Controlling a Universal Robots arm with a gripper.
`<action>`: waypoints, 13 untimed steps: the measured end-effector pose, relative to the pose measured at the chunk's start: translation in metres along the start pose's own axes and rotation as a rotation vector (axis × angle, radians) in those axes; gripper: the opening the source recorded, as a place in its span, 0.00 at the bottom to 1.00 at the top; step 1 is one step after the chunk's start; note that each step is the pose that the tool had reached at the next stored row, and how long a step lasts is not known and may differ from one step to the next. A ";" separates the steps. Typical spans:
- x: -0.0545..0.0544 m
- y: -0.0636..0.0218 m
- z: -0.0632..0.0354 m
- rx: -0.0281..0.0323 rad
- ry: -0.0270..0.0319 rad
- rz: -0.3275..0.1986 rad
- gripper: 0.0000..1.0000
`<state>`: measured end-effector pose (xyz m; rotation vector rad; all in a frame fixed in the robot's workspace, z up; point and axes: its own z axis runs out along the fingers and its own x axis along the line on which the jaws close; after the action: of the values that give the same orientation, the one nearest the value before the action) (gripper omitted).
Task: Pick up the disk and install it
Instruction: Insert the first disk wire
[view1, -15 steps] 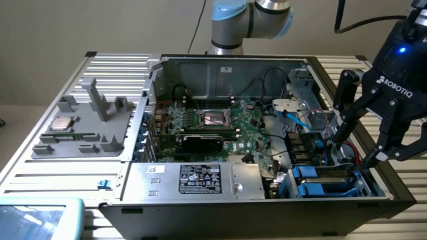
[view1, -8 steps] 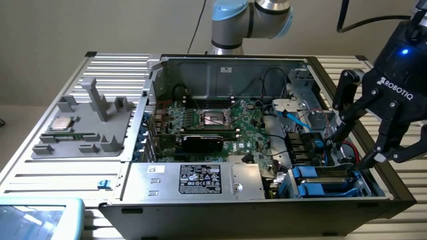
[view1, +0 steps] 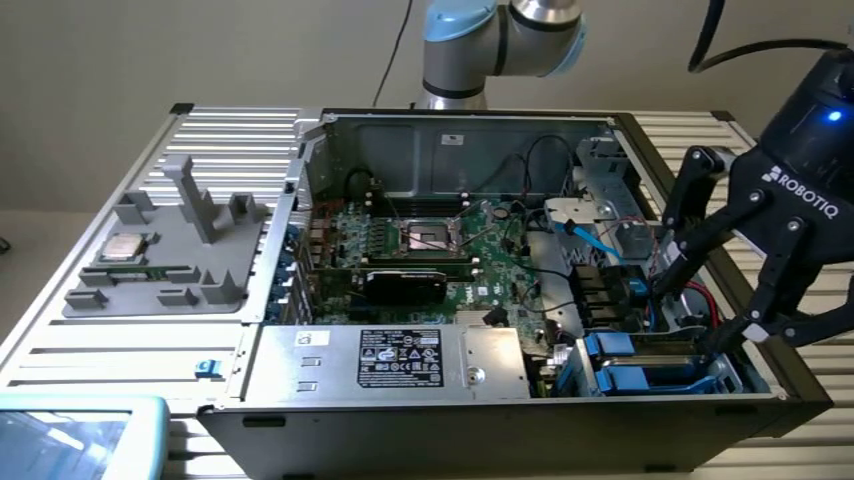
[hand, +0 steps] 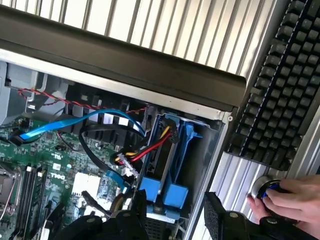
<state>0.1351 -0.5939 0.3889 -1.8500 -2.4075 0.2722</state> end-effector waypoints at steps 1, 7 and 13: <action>-0.001 -0.0001 0.0001 0.0142 0.0037 -0.001 0.57; -0.004 0.0046 -0.0007 0.0590 0.0126 -0.017 0.57; -0.007 0.0145 -0.0026 0.0562 0.0128 -0.056 0.57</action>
<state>0.1512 -0.5967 0.3889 -1.7529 -2.4127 0.3191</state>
